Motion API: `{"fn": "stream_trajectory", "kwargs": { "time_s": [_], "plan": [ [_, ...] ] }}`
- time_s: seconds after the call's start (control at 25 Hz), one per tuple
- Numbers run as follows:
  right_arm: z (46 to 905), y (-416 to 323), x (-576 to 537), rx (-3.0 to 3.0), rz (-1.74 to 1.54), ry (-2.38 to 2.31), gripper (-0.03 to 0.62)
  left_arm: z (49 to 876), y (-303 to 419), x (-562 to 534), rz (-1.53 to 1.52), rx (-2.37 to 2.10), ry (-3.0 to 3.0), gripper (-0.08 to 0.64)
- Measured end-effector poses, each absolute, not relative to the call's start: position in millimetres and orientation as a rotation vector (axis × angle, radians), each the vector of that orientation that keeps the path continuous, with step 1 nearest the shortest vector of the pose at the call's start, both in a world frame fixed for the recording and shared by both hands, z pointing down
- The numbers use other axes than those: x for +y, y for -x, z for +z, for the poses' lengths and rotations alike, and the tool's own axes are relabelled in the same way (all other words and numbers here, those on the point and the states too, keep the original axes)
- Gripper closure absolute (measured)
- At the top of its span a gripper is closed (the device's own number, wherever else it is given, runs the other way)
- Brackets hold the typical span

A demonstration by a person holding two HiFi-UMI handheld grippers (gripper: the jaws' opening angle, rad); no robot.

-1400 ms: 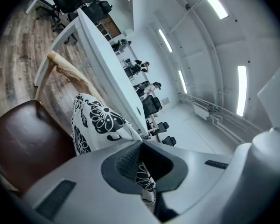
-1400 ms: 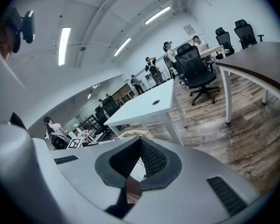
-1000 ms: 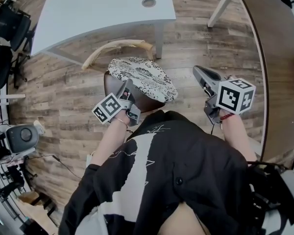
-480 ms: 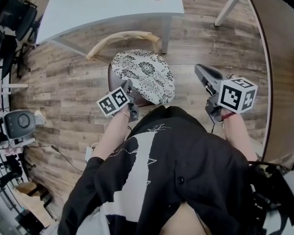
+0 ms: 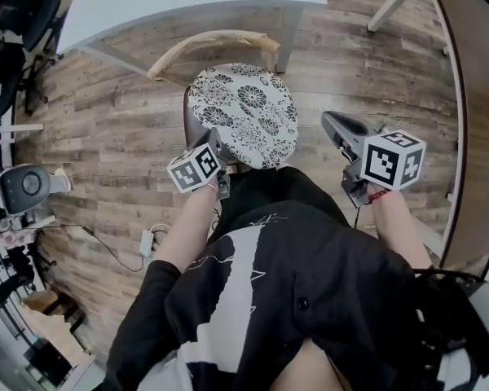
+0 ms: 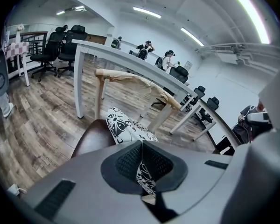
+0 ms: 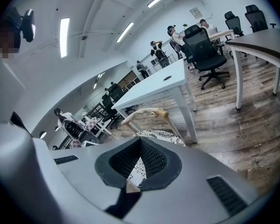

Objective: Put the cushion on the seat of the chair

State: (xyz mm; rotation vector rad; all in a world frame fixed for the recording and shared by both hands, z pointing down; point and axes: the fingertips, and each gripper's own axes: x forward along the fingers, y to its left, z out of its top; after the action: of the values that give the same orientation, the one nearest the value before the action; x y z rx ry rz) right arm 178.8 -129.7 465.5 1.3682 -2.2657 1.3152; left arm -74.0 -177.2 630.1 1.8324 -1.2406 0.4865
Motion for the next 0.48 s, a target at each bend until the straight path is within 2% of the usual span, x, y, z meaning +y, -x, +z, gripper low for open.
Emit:
{"fn": "stream_trajectory", "kwargs": {
  "time_s": [0.48],
  "plan": [
    [504.9,-106.6,-149.4,-2.190,1.397,-1.251,0.577,661.9,102.8,-183.6,0.579,-1.136,-1.859,0.549]
  ]
}}
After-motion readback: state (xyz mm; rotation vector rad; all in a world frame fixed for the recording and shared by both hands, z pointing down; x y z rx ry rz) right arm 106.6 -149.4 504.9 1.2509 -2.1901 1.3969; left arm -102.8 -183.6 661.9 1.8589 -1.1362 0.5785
